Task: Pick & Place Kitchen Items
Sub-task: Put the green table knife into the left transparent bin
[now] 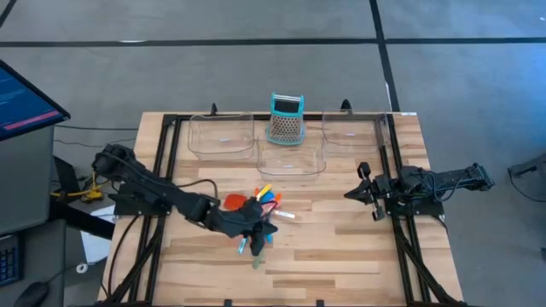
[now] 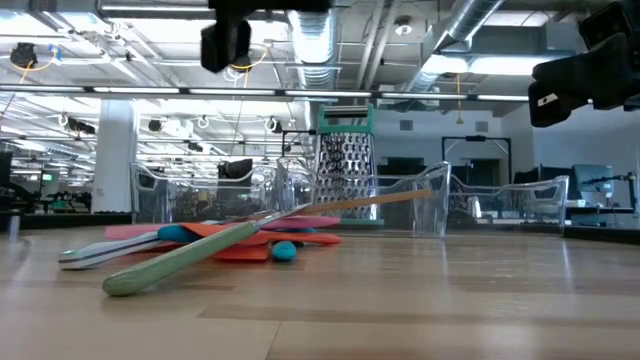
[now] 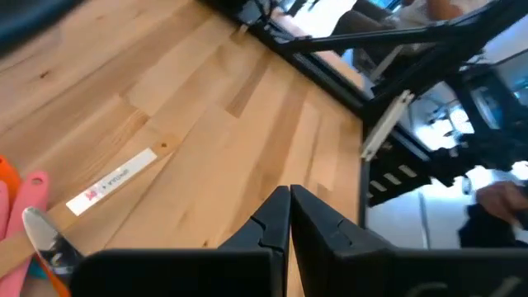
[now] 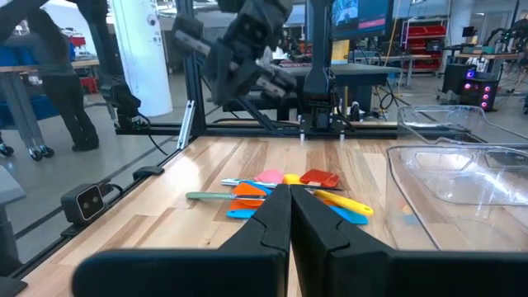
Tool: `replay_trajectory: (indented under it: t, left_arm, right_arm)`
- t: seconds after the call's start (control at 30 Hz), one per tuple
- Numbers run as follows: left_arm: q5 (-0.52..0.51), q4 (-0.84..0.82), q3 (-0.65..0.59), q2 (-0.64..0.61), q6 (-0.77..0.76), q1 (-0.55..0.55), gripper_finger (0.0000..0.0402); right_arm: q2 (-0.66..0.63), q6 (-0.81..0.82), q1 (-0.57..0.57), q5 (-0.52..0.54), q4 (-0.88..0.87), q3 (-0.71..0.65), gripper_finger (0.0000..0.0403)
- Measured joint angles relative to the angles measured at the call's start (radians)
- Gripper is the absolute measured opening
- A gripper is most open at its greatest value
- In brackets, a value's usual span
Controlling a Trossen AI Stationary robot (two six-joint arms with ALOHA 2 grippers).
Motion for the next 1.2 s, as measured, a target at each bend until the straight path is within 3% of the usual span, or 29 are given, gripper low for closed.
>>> replay_trajectory:
  t: [0.33, 0.6, 0.8, 1.03, 1.2]
  left_arm:
    - [0.041, -0.308, 0.087, 0.067, -0.259, 0.084, 0.0002]
    - [0.059, -0.321, 0.175, 0.081, -0.318, 0.118, 0.0002]
    - [0.066, -0.330, 0.222, 0.178, -0.323, 0.119, 0.0002]
    - [0.225, -0.343, 0.375, 0.345, -0.335, 0.119, 0.0002]
    - [0.296, -0.463, 0.476, 0.379, -0.328, 0.123, 0.0002]
  right_arm:
    - [0.000, -0.012, 0.000, 0.002, 0.000, 0.000, 0.0000]
    - [0.000, -0.009, 0.000, 0.003, 0.000, 0.000, 0.0000]
    - [0.000, 0.018, 0.000, 0.001, -0.006, 0.001, 0.0000]
    - [0.002, 0.052, 0.000, -0.001, -0.008, 0.001, 0.0000]
    - [0.004, 0.047, 0.000, -0.001, -0.008, 0.001, 0.0000]
